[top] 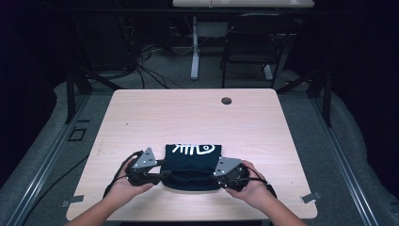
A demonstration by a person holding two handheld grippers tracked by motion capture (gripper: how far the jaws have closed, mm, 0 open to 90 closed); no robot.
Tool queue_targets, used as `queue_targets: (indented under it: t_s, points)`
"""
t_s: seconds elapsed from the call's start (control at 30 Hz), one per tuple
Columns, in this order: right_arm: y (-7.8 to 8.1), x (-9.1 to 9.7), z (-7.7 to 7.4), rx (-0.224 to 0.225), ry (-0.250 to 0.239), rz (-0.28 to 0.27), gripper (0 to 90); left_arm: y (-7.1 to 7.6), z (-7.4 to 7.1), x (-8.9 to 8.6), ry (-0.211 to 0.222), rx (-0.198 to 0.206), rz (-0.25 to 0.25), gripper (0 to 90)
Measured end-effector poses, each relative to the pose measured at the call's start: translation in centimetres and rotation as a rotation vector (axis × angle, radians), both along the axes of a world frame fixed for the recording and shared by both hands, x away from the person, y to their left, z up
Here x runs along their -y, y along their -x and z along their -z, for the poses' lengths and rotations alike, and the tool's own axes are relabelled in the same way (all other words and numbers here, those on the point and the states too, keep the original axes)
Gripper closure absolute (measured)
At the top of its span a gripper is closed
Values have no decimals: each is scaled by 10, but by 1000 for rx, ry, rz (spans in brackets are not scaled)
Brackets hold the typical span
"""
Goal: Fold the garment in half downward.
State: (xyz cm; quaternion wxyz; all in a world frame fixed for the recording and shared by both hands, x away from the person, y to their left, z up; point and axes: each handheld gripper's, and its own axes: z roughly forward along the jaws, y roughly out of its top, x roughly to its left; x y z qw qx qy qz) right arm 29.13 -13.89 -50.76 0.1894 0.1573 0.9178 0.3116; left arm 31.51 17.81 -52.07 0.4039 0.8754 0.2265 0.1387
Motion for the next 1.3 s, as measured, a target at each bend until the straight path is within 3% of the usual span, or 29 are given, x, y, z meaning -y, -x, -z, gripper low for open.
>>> queue_targets:
  t_s: [0.27, 0.5, 0.73, 0.87, 1.0, 1.2, 1.3]
  points:
    - [-1, 10, -5, -21, -42, 44, 652, -1, -1, -19, 30, -19, -64, 534]
    - [-2, 24, -3, -23, -81, 109, 633, -4, 4, -41, 73, -32, -164, 535]
    - [-2, 41, 1, -16, -129, 191, 615, -2, 16, -59, 69, -32, -231, 535]
    - [-1, 50, 6, -23, -152, 233, 613, 1, 23, -68, 85, -55, -266, 533]
    - [-1, 56, 14, -25, -157, 271, 611, 3, 27, -78, 139, -76, -311, 530]
    - [0, 65, 28, -42, -204, 324, 604, 3, 31, -88, 169, -71, -367, 525]
    - [0, 67, 32, -40, -207, 342, 596, 2, 33, -92, 165, -72, -386, 524]
